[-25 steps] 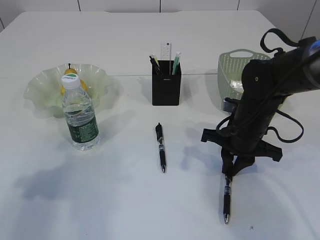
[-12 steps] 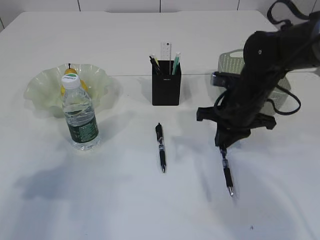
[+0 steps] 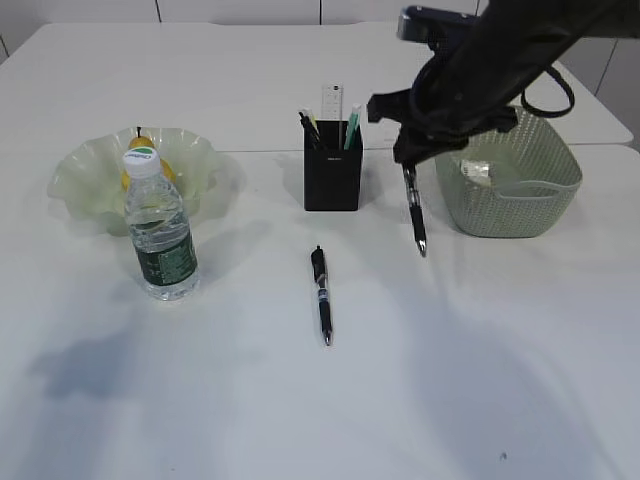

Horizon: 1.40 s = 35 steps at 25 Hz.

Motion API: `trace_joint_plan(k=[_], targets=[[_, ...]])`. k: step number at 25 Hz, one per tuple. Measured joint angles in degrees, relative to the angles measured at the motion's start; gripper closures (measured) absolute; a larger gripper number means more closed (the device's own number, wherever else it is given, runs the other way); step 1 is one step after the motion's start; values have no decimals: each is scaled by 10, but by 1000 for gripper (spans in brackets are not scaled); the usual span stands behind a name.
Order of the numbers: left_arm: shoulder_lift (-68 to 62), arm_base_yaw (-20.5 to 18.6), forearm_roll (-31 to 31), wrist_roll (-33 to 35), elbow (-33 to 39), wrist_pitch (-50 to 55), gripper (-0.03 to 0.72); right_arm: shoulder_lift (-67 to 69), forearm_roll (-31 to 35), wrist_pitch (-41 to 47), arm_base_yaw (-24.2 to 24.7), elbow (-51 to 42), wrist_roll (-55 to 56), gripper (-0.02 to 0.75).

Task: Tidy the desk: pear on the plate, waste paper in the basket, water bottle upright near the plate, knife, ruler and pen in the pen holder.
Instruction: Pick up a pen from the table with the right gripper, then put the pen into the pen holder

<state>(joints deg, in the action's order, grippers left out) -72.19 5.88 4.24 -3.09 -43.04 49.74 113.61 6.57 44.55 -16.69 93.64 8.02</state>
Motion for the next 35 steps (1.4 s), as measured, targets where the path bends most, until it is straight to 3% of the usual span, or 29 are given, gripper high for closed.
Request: trace_joint_plan(k=[16, 24, 35], targets=[[0, 0, 0, 0, 0, 0, 304, 17, 2, -352, 0, 22, -14, 635], [0, 0, 0, 0, 0, 0, 304, 59, 4, -488, 0, 22, -14, 636], [0, 0, 0, 0, 0, 0, 304, 125, 4, -557, -2, 34, -1, 636]])
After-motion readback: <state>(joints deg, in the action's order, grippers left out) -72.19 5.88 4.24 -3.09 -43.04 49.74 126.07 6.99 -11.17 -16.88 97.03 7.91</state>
